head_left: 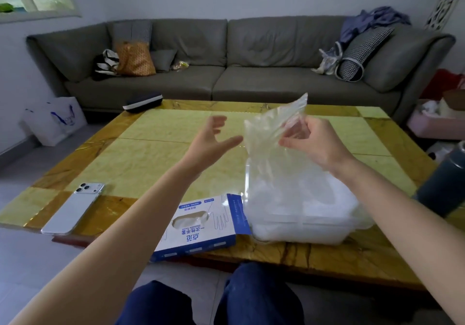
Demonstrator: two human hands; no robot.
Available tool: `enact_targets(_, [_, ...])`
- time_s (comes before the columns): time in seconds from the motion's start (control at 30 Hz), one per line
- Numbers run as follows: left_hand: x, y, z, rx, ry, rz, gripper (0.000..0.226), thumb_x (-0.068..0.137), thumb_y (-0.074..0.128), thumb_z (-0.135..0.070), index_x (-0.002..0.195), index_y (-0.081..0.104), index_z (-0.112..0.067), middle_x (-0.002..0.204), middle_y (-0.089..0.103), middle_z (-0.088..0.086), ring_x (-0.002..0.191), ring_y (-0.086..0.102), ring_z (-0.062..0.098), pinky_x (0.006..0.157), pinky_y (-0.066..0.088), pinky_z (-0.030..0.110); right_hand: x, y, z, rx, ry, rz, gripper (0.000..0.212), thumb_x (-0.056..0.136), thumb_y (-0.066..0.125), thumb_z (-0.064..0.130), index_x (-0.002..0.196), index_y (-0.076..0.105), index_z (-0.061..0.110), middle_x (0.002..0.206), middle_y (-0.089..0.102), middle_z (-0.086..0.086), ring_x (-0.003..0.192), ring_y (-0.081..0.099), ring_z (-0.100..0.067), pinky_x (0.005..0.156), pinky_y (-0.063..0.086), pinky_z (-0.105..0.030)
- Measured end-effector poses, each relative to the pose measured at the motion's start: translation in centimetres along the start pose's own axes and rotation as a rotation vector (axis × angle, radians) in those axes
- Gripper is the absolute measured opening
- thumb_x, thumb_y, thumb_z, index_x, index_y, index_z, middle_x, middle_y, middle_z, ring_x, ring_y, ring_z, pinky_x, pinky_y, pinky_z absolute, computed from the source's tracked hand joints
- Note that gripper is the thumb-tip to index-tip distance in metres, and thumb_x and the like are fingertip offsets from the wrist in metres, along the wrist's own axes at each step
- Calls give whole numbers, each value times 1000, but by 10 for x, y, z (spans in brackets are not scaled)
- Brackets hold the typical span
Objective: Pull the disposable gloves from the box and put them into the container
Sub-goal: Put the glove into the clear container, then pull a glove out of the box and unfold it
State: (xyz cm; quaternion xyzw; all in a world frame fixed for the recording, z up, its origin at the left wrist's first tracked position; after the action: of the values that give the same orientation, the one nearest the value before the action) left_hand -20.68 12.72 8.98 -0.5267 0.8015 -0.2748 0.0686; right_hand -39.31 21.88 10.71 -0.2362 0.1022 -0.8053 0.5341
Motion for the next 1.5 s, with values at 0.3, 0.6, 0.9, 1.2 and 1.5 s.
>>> enact_targets(0.3, [34,37,-90,158,435,133,18,73,78,-12,80,64,-20,88,67,0,87,62,18,87,48,36,9,-27,30,-693,-293,41,18,79,69,0,89,64,15,84,64,0,81,61,-19,67,43,-30])
enact_targets(0.6, [5,59,-42,381,483,80,13,87,63,-12,84,61,-25,87,60,-12,85,54,3,86,42,15,-34,-33,-8,-855,-478,-58,36,75,60,-17,93,68,13,91,67,1,86,62,-22,59,48,-28])
enact_targets(0.9, [-10,120,15,1029,500,587,41,89,46,3,114,61,-26,126,53,-5,118,38,16,101,29,28,-52,14,-88,-532,192,702,40,88,65,31,126,55,25,119,51,15,105,53,-3,90,42,-18])
enact_targets(1.2, [-5,165,20,1124,332,684,50,93,56,-30,135,38,-12,134,40,11,121,42,29,94,39,36,-34,10,-121,-813,147,560,40,87,66,22,125,56,26,130,56,8,120,51,-12,100,40,-28])
enact_targets(1.5, [-5,181,60,1131,126,768,47,92,50,-8,137,36,-11,133,40,10,118,46,29,78,36,32,-35,29,-152,-879,244,791,49,91,51,3,136,46,21,139,47,0,126,46,-18,103,38,-29])
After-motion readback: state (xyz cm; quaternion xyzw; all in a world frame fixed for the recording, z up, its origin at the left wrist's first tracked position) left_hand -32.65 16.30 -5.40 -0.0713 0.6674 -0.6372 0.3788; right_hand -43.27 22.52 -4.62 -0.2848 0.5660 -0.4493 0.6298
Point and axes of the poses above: each hand's wrist, its own x-axis towards the middle knuckle, its own y-axis out of the palm, z = x × y, the point moved 5 cm from there along x, towards the middle knuckle
